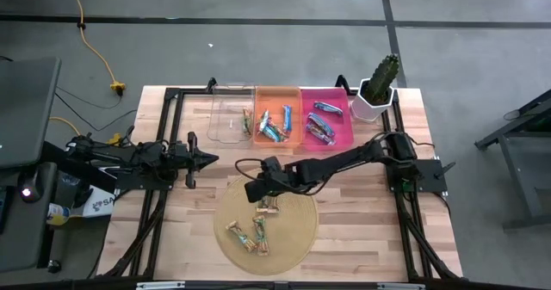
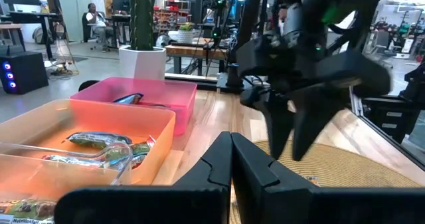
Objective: Pick and place Granola Bars by type
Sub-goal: Put the yellow granola bar into the transparent bin
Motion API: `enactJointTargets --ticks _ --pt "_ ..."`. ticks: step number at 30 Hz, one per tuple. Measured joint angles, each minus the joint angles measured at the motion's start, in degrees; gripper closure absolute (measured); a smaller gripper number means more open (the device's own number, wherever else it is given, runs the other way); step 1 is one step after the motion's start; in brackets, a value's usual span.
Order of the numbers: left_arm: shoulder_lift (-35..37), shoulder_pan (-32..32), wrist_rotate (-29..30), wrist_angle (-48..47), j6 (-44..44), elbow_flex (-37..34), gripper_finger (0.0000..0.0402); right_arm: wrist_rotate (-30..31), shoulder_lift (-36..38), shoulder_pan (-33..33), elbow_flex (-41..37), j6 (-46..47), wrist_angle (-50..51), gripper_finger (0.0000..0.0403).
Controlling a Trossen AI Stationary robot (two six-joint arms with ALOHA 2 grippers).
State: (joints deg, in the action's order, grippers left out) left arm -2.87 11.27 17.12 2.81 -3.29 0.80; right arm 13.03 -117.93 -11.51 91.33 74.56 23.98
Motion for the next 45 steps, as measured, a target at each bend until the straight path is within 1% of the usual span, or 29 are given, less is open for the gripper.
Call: enactJointTargets --ticks 4,9,11,14,18,21,24,26,31,37,40,45 --pt "0.0 0.0 0.0 0.0 0.0 0.0 0.0401 0.4 0.1 -0.1 5.0 -0.1 9.5 0.0253" --pt "0.0 0.0 0.0 0.0 0.0 0.0 0.0401 2.7 -0.7 0.5 15.4 0.6 29.3 0.0278" --pt "0.0 0.0 0.0 0.0 0.0 0.0 0.0401 2.3 -2.2 0.9 19.5 0.8 35.0 0.0288" --pt "0.0 0.0 0.0 0.0 0.0 0.0 0.0401 -0.3 -5.4 1.5 24.1 0.2 36.8 0.0294" --pt "0.0 0.0 0.0 0.0 0.0 0.0 0.0401 -3.4 -11.0 1.5 30.0 0.4 38.8 0.0291" --pt "0.0 0.0 0.0 0.0 0.0 0.0 0.0401 -4.4 -14.8 1.1 33.3 3.3 45.7 0.0282" --pt "0.0 0.0 0.0 0.0 0.0 0.0 0.0401 -5.1 -17.0 0.9 35.1 5.0 51.8 0.0271" --pt "0.0 0.0 0.0 0.0 0.0 0.0 0.0401 -6.1 -17.4 0.9 34.9 5.3 53.0 0.0262" --pt "0.0 0.0 0.0 0.0 0.0 0.0 0.0401 -6.7 -17.5 0.8 33.4 5.3 50.3 0.0226" --pt "0.0 0.0 0.0 0.0 0.0 0.0 0.0401 -4.7 -17.5 1.0 33.4 6.5 49.9 0.018" --pt "0.0 0.0 0.0 0.0 0.0 0.0 0.0401 -4.8 -18.0 1.1 33.5 6.5 49.6 0.0173" --pt "0.0 0.0 0.0 0.0 0.0 0.0 0.0401 -5.7 -19.3 1.2 33.4 7.5 49.0 0.0172"
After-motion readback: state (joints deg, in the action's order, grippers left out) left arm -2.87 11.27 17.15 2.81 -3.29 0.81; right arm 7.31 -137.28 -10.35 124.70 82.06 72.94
